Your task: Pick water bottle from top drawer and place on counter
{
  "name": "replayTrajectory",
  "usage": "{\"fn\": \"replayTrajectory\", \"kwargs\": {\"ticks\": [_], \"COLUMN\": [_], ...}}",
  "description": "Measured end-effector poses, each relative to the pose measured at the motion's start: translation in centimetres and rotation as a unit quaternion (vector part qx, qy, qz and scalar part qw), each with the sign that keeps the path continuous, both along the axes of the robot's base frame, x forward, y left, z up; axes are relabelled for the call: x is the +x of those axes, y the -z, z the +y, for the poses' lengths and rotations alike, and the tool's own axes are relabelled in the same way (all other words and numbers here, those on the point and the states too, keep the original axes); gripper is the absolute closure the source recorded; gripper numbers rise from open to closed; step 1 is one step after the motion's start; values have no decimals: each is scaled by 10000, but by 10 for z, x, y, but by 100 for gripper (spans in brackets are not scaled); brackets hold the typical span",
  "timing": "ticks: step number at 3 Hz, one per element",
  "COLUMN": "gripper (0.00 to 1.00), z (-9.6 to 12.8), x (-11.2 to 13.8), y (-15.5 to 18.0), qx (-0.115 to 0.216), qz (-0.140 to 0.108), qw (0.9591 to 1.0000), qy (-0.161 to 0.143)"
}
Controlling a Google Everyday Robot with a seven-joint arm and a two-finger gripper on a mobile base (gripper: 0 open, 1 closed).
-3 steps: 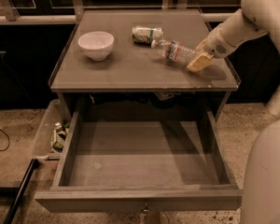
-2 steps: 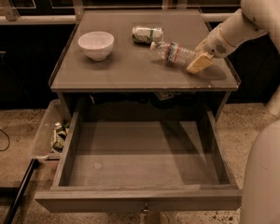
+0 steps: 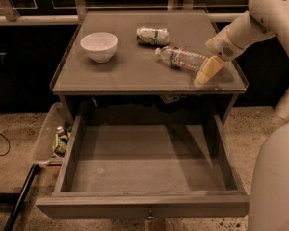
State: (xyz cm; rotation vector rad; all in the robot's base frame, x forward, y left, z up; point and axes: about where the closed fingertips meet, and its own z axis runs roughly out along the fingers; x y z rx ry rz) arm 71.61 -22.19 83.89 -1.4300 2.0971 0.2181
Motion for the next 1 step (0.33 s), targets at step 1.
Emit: {"fn": "replayTrajectory", "kwargs": {"ticks": [1], "gripper": [0], "z": [0], "x": [0], "y": [0], "qx": [0], "qz": [0], "qw": [10000], "qy": [0]}}
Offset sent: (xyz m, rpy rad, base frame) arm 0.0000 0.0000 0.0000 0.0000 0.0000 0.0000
